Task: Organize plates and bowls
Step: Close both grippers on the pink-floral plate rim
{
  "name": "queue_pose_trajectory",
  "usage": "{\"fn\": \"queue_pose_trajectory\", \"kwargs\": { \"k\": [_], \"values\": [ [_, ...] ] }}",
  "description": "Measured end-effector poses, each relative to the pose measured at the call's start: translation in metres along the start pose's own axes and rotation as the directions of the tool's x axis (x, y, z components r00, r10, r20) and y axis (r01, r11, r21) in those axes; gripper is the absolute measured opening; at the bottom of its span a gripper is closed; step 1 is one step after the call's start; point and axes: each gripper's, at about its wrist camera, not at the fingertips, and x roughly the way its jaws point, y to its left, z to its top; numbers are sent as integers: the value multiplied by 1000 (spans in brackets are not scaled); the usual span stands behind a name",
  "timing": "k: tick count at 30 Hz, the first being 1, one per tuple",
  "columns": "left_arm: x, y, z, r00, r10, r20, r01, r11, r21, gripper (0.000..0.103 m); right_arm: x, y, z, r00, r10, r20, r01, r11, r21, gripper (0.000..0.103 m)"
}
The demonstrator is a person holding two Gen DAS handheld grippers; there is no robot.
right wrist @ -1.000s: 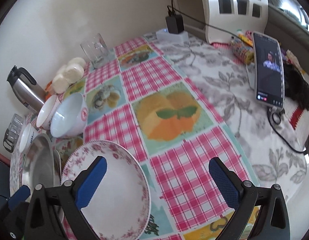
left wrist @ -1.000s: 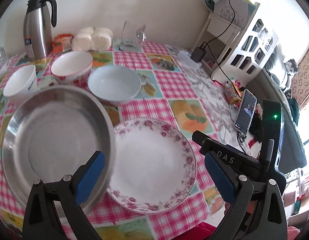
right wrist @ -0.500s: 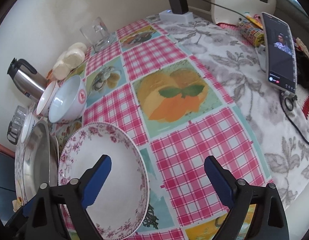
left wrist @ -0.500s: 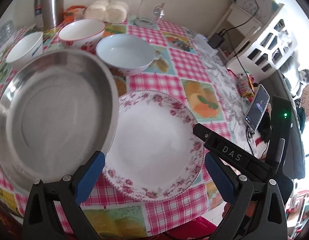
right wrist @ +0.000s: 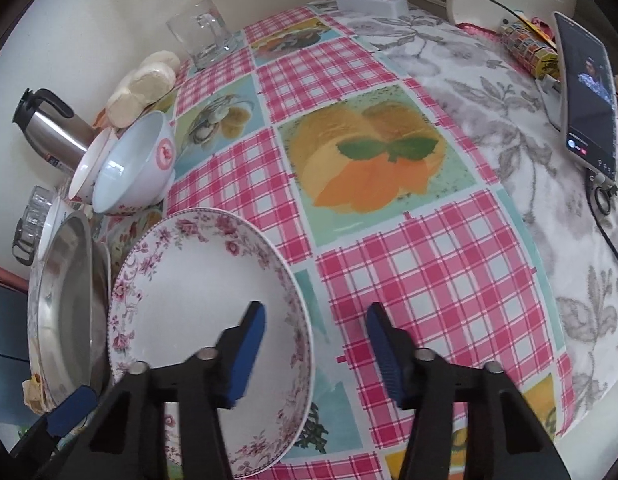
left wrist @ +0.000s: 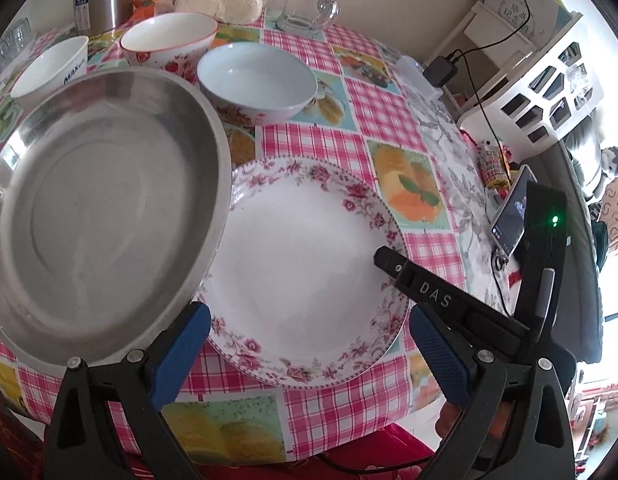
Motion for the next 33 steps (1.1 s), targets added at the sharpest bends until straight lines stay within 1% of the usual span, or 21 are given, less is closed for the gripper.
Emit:
{"fn": "queue_pose_trajectory", "kwargs": {
  "k": [1,4,8,15,17,19,22,23,27,29,30,32,33],
  "values": [
    [1,0,-1,1000,3,-6,-3,1000,-1,99,1,0,0,1000,-14,-3,14,1000,-4,36],
    [3,1,-2,1000,12,-16,-12,1000,-4,99,1,-2,1,1000,-2,1,2,1000,5,32],
    [6,1,-3,999,16,-30,-16,1000,-5,99,-1,-4,2,999,-30,12,30,1000,5,32],
    [13,1,-5,998,26,-60,-26,1000,-2,97,-8,-22,3,997,-74,25,72,996,56,32],
    [17,0,-5,997,36,-68,-36,999,1,87,-7,-24,2,997,-74,23,72,995,69,32],
    [24,-1,-4,995,52,-88,-52,999,0,86,-8,-27,2,997,-72,24,70,994,84,32],
    [27,-2,-4,994,72,-82,-72,997,6,84,-8,-29,3,997,-74,26,71,993,92,32],
    [29,-2,-3,994,80,-79,-79,997,8,78,-8,-29,4,997,-74,26,72,993,93,32],
    [42,5,0,990,94,-108,-98,995,-34,69,-9,-30,2,997,-72,26,69,993,91,32],
    [45,7,1,989,97,-108,-102,994,-45,60,-8,-29,3,997,-70,26,68,994,88,32],
    [46,7,1,989,101,-106,-106,993,-46,58,-8,-29,3,997,-69,26,66,994,87,32],
    [49,8,1,989,109,-101,-115,992,-53,50,-7,-28,3,998,-63,25,61,995,84,32],
    [50,9,1,988,113,-102,-119,991,-59,48,-6,-27,4,998,-62,25,60,995,83,32]
  ]
}}
